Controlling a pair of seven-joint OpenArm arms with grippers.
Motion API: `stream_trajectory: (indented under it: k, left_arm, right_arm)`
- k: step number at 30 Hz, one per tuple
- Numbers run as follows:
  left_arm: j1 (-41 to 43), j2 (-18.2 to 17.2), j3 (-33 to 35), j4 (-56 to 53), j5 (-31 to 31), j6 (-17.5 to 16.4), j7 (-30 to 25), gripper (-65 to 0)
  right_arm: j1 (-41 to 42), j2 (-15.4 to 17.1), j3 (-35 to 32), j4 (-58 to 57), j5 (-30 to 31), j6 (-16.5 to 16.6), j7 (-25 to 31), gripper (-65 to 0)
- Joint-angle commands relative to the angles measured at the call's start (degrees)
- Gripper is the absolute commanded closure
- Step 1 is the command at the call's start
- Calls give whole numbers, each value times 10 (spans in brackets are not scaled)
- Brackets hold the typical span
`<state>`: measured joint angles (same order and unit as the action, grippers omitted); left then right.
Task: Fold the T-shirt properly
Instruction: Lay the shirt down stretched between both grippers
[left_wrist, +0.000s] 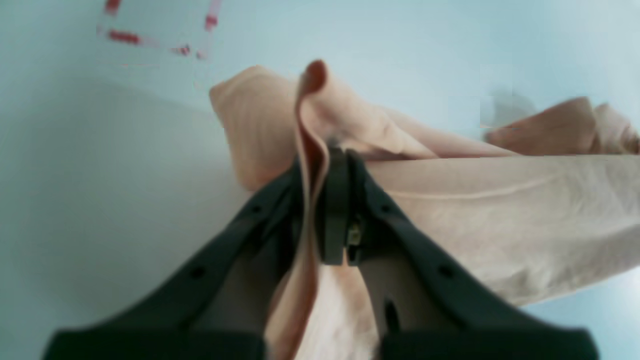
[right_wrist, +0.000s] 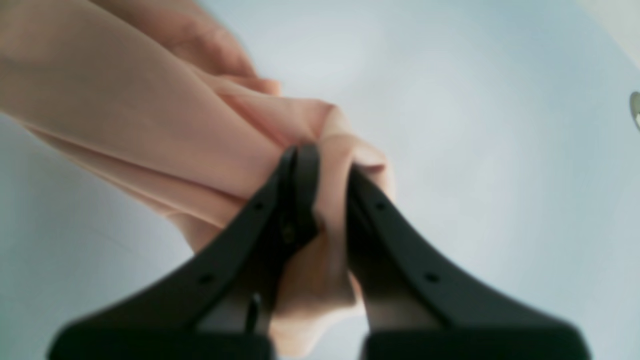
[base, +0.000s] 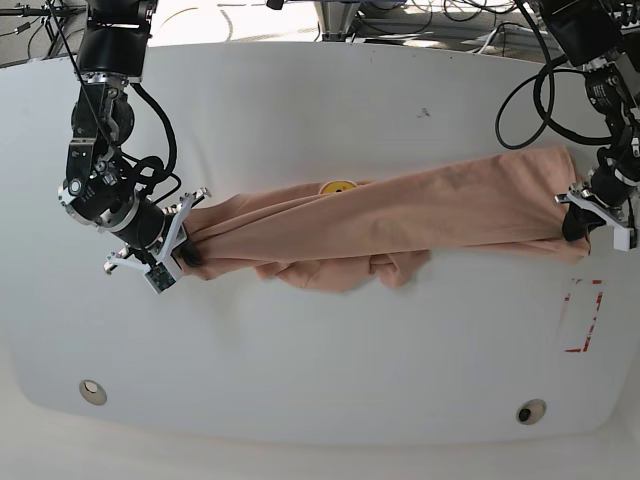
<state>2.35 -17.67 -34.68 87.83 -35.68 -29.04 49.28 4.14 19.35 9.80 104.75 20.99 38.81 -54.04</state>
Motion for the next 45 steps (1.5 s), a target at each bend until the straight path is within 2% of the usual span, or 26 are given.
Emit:
stream_trajectory:
  k: [1, 4, 6, 10, 15, 21, 23, 25, 28, 33, 37, 45]
  left_arm:
    - [10, -7, -3, 11, -10, 0, -19, -125]
    - [33, -2, -3, 11, -9, -2, -18, -217]
    - [47, -2, -3, 11, -9, -2, -18, -237]
    - [71, -7, -3, 13, -9, -2, -15, -240]
    - [86, -37, -8, 16, -12, -3, 23, -242]
    - [78, -57, -91, 30, -12, -17, 69, -260]
    - [61, -61, -119, 33, -14, -26, 83, -306]
    - [38, -65, -137, 22, -11, -27, 93, -382]
    - [16, -79, -142, -8, -10, -27, 95, -440]
    - [-28, -98, -129, -103, -10, -27, 83, -432]
    - [-64, -110, -103, -196, -11, -27, 52, -433]
    - [-120, -109, -48, -304, -12, -27, 11, -433]
  right_arm:
    - [-1, 6, 5, 31, 6, -4, 20, -2]
    - [-13, -3, 5, 47, 4, -5, 20, -2]
    - [-20, -5, 10, 54, 5, -5, 19, -2]
    - [-31, -8, 18, 59, 6, -5, 19, -2]
    - [-36, -12, 18, 59, 6, -5, 19, -2]
    - [-45, -24, 18, 61, 6, -5, 19, -2]
    - [-44, -24, 20, 60, 6, -5, 19, -2]
    - [-44, -27, 19, 60, 6, -5, 19, -2]
    - [-44, -27, 18, 65, 6, -5, 19, -2]
    - [-43, -29, 17, 68, 6, -5, 19, -2]
    - [-41, -29, 17, 67, 6, -5, 19, -2]
    - [-33, -29, 17, 65, 6, -5, 19, -2]
